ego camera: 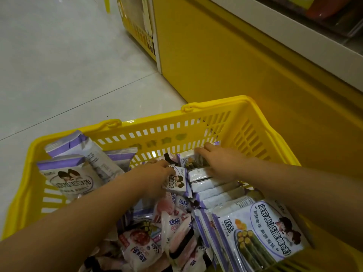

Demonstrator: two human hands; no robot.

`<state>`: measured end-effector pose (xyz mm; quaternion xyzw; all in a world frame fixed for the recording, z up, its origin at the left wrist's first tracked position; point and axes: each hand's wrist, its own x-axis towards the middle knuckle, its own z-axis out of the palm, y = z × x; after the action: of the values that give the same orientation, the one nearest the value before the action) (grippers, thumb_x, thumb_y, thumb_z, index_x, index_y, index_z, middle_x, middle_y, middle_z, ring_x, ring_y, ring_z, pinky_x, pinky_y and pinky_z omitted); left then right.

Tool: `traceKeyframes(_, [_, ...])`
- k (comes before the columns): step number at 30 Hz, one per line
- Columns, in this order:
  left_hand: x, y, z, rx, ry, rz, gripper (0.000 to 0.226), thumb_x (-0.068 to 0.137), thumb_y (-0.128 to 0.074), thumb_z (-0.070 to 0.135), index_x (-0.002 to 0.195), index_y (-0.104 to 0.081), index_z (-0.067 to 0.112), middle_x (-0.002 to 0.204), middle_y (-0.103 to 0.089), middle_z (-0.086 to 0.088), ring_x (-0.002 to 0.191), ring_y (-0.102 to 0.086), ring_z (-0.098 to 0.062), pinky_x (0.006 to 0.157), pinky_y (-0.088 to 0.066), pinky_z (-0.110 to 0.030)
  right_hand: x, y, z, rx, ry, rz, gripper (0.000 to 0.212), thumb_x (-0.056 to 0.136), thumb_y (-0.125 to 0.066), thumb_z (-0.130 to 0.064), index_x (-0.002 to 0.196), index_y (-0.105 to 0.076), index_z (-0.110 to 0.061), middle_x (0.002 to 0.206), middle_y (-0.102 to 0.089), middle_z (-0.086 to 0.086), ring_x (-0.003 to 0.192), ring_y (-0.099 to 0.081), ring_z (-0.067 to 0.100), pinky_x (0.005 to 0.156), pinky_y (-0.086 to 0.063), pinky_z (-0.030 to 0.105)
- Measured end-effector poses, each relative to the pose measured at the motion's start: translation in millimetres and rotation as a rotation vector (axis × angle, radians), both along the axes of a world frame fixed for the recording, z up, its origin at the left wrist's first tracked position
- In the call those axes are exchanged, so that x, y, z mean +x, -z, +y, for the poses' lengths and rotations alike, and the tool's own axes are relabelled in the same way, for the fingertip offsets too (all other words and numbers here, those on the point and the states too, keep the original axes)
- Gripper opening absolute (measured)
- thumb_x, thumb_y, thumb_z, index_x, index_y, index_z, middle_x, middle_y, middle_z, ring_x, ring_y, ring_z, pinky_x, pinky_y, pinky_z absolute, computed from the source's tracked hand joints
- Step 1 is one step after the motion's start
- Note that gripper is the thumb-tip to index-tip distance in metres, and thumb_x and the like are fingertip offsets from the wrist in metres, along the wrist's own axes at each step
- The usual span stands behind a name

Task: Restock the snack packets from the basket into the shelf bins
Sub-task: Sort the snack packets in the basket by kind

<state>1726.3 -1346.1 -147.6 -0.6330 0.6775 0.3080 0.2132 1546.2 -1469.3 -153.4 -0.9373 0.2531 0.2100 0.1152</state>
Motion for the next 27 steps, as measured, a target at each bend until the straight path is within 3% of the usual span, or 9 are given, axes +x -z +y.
traceKeyframes(5, [6,3,-2,0.046,-0.019,0.032,0.068,0.094,-0.058,0.023,0.150,-0.020,0.027,0.159,-0.013,0.000,0.144,-0.017,-0.029,0.114,-0.026,-0.044,3,0,-8,-0.094,-0.036,0.019,0.061,0.086,-0.062,-0.040,0.139,-0.036,-0.025,0.142,-0.035,0.007,0.127,-0.036,0.026,0.093,-0.044,0.038])
traceKeyframes(10, [8,11,2,-0.019,0.068,-0.069,0.078,0.089,-0.065,0.033,0.150,-0.017,0.029,0.153,-0.020,-0.001,0.136,-0.028,-0.029,0.103,-0.041,-0.044,10,1,-7,-0.066,-0.089,0.068,0.072,0.084,-0.064,-0.044,0.143,-0.029,-0.025,0.143,-0.043,0.004,0.126,-0.042,0.025,0.102,-0.039,0.040])
traceKeyframes(13, [7,9,3,-0.062,0.068,-0.091,0.071,0.088,-0.063,0.036,0.147,-0.023,0.028,0.147,-0.030,-0.002,0.129,-0.038,-0.028,0.093,-0.047,-0.041,10,1,-6,-0.066,-0.156,0.149,0.065,0.088,-0.058,-0.048,0.143,-0.033,-0.026,0.139,-0.044,0.007,0.124,-0.043,0.028,0.096,-0.042,0.039])
traceKeyframes(17, [11,-10,2,-0.157,-0.050,-0.125,0.051,0.090,-0.059,0.035,0.136,-0.038,0.030,0.131,-0.052,0.002,0.112,-0.054,-0.021,0.085,-0.049,-0.037,4,0,-5,-0.075,-0.169,0.202,0.049,0.095,-0.049,-0.030,0.141,-0.034,-0.025,0.131,-0.047,0.009,0.113,-0.051,0.029,0.073,-0.040,0.033])
traceKeyframes(23, [6,-52,4,-0.338,-0.131,-0.137,0.043,0.092,-0.054,0.029,0.132,-0.039,0.031,0.126,-0.054,0.007,0.102,-0.056,-0.015,0.065,-0.037,-0.025,-10,-6,-4,-0.033,-0.175,0.263,0.056,0.095,-0.048,-0.017,0.146,-0.027,-0.020,0.142,-0.041,0.009,0.122,-0.046,0.032,0.088,-0.045,0.040])
traceKeyframes(27, [-1,-70,0,-0.434,-0.165,-0.160,0.041,0.093,-0.054,0.030,0.130,-0.038,0.030,0.124,-0.054,0.008,0.099,-0.057,-0.014,0.062,-0.038,-0.025,-24,-12,1,0.057,-0.145,0.306,0.066,0.089,-0.059,-0.021,0.147,-0.028,-0.016,0.158,-0.017,0.003,0.135,-0.035,0.031,0.102,-0.041,0.043])
